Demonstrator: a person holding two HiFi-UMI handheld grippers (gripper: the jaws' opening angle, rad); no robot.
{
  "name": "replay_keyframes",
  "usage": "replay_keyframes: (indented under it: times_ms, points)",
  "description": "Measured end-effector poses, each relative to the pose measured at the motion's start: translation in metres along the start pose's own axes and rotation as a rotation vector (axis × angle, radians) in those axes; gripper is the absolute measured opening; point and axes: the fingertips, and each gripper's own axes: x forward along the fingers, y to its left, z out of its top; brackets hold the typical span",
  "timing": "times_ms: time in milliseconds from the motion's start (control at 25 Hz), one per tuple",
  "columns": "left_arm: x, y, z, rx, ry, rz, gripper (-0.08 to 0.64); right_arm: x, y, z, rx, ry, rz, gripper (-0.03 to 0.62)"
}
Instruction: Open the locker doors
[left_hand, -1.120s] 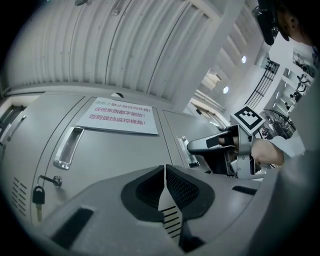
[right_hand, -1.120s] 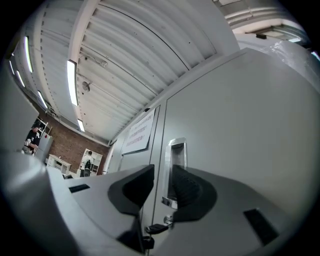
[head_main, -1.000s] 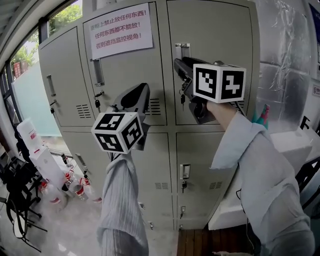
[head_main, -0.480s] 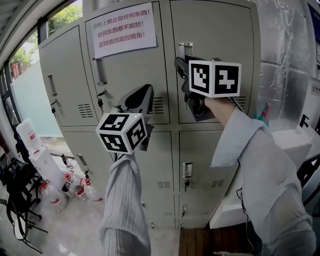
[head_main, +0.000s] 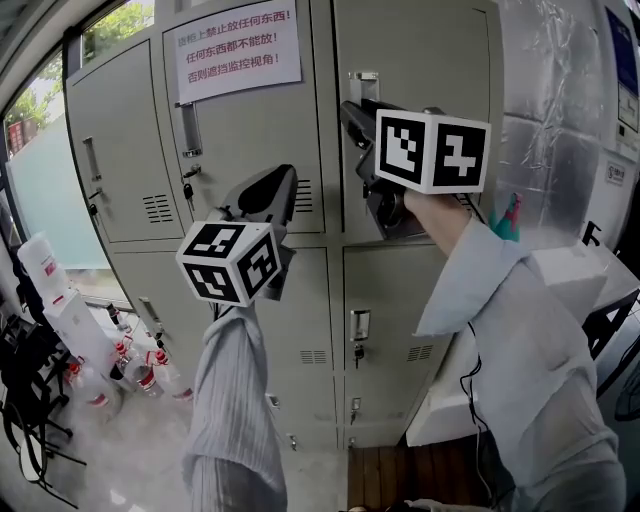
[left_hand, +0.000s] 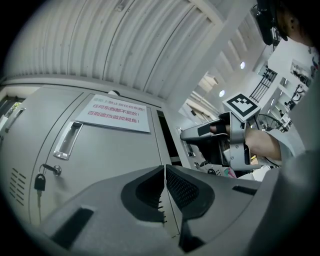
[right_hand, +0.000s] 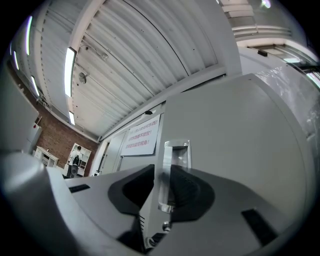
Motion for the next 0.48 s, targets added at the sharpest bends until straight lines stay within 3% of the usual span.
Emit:
replay_keyframes:
  times_ms: [480]
  points:
    - [-0.003, -0.052, 0.018, 0.025, 0.002, -0.033, 0.017, -0.079, 0.022, 0.029, 0.003, -0.043, 0.104, 0.104]
